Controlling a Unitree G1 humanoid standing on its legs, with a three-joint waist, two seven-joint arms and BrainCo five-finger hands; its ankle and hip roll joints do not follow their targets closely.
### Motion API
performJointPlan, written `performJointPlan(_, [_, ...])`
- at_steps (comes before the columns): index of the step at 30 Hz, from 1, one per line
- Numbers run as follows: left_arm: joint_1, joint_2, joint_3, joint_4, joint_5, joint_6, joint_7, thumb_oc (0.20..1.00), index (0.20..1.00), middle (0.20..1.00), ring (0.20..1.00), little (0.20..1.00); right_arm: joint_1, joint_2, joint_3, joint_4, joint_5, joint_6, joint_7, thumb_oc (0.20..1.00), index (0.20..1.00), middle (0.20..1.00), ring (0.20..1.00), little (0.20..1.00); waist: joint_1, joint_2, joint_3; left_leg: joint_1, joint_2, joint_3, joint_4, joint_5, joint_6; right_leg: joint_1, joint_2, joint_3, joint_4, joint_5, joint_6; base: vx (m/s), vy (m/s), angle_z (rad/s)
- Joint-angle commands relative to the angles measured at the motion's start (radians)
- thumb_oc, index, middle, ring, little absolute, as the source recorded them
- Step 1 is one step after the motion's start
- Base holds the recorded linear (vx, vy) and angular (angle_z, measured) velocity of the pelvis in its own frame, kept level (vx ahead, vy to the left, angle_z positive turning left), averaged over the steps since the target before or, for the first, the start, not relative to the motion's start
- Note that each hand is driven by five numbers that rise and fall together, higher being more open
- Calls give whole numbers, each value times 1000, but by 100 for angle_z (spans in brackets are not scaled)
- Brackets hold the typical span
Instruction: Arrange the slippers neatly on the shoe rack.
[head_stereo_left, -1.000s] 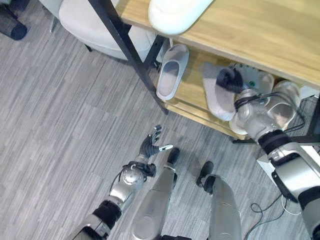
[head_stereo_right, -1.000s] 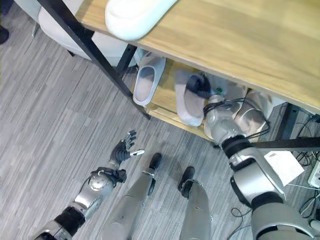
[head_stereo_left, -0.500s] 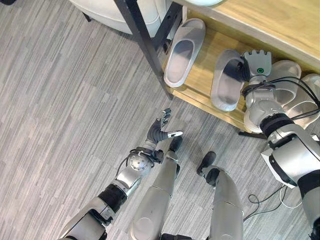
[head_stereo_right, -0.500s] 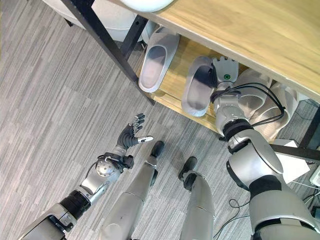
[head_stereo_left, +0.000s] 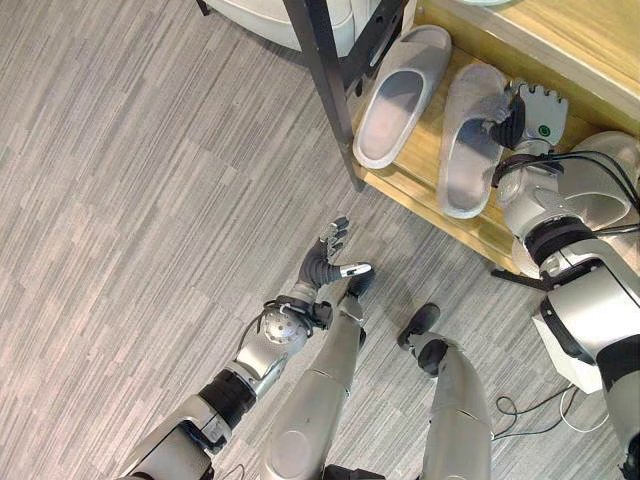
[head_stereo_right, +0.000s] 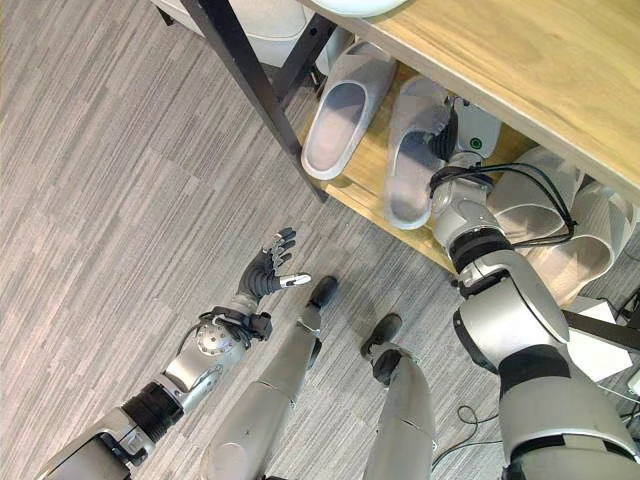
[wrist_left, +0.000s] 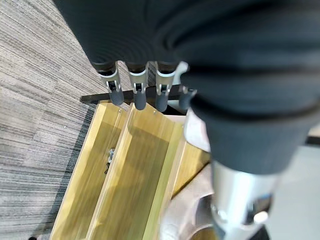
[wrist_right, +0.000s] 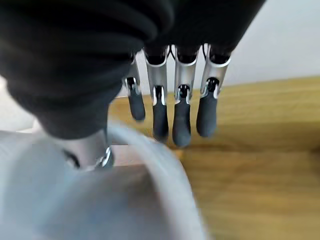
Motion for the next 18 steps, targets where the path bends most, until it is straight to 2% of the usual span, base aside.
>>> performJointPlan(1, [-9, -14, 19, -43, -4, -49, 12, 1000, 1000, 1000, 1000, 1000, 19, -8, -45, -134, 67, -44, -87, 1000, 1000, 1000, 1000, 1000, -1, 2, 22, 123, -9, 29, -28, -175, 74, 172, 35, 39, -62, -142, 35, -6, 21, -11])
performJointPlan(4, [-14, -19, 34, -36, 10, -44, 24, 1000, 1000, 1000, 1000, 1000, 93, 28, -103, -263, 44, -36, -111, 1000, 1000, 1000, 1000, 1000, -20, 4, 29, 137, -5, 38, -27, -180, 76, 183, 38, 51, -67, -138, 33, -19, 16, -14])
performJointPlan(10, [-6, -26, 44, -38, 27, -39, 35, 1000, 1000, 1000, 1000, 1000, 171, 65, -180, -398, 25, -27, -139, 1000, 1000, 1000, 1000, 1000, -44, 7, 33, 146, 0, 55, -32, -180, 77, 184, 44, 69, -75, -123, 34, -31, 14, -11])
performJointPlan(12, [6, -29, 50, -40, 35, -29, 33, 1000, 1000, 1000, 1000, 1000, 245, 95, -231, -483, 21, -37, -157, 1000, 1000, 1000, 1000, 1000, -65, 8, 34, 155, 4, 67, -36, -182, 80, 187, 49, 83, -81, -119, 35, -27, 13, -22])
performJointPlan(18, [34, -31, 52, -35, 50, -15, 36, 1000, 1000, 1000, 1000, 1000, 376, 170, -297, -550, 72, -72, -173, 1000, 1000, 1000, 1000, 1000, -88, 14, 35, 161, 6, 81, -31, -187, 85, 191, 50, 97, -79, -117, 34, -17, 13, -15])
